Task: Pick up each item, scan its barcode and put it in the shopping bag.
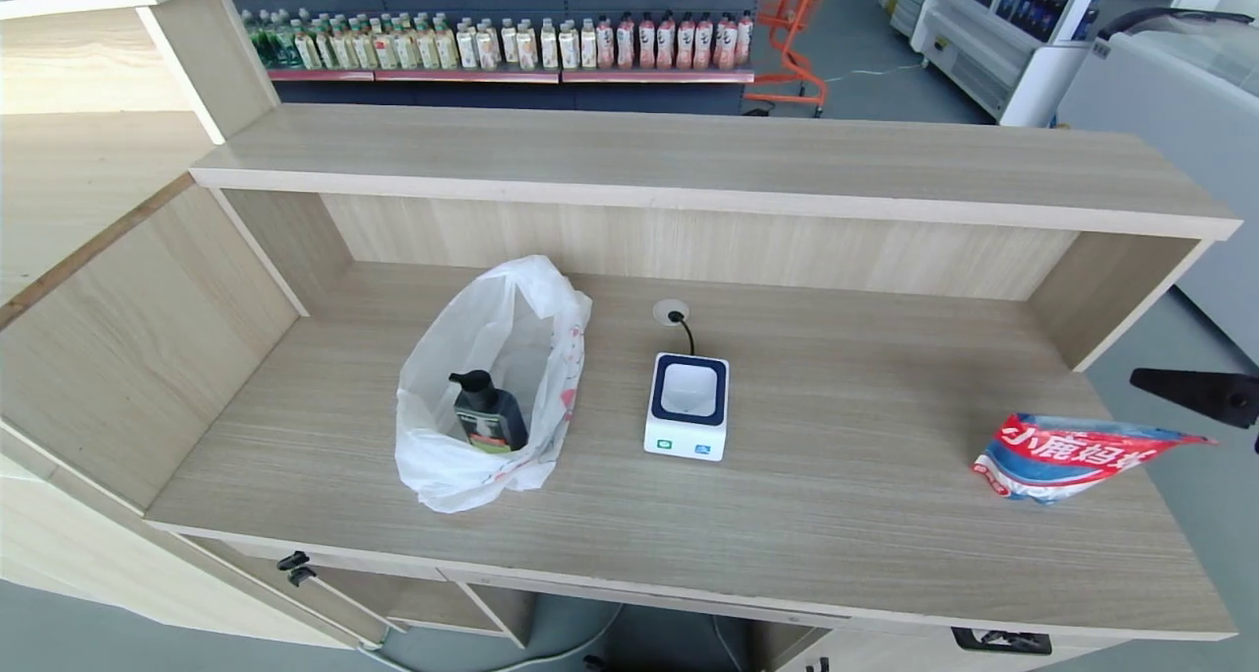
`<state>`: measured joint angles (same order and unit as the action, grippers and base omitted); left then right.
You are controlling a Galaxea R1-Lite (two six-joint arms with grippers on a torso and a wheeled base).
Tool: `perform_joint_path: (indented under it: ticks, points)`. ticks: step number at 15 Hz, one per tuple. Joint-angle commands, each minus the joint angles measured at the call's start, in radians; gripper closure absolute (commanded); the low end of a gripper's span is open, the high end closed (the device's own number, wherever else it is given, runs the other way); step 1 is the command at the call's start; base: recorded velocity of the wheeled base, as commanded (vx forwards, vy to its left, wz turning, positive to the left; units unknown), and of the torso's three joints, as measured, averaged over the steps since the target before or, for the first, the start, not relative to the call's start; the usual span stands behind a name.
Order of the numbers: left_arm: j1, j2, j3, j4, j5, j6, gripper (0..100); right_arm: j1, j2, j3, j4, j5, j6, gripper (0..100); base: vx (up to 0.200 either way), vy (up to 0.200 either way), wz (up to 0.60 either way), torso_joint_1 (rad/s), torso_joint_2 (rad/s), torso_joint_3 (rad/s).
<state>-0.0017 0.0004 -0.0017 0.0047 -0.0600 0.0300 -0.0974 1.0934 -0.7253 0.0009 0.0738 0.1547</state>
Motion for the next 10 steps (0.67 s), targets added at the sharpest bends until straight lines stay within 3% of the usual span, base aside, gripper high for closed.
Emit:
perform_joint_path:
  ticks: [1,5,6,10]
  points:
    - [0.000,0.001,0.000,0.000,0.000,0.001,0,0.001,0.036,-0.009,0.001,-0.003,0.026,0,0.000,-0.200,0.00,-0.002,0.00,0.007]
    - [0.000,0.000,0.000,0.000,0.000,0.002,0,0.012,0.039,-0.082,0.166,-0.074,0.223,0,0.000,-0.200,0.00,0.002,0.00,0.000]
    - [0.000,0.001,0.000,0.000,0.000,-0.001,0,0.041,0.060,-0.163,0.280,-0.103,0.362,0,0.000,-0.200,0.00,0.002,0.00,0.002]
    - [0.000,0.001,0.000,0.000,0.000,-0.001,0,0.042,0.191,-0.355,0.473,-0.181,0.605,0,0.000,0.000,0.00,0.000,0.00,0.000]
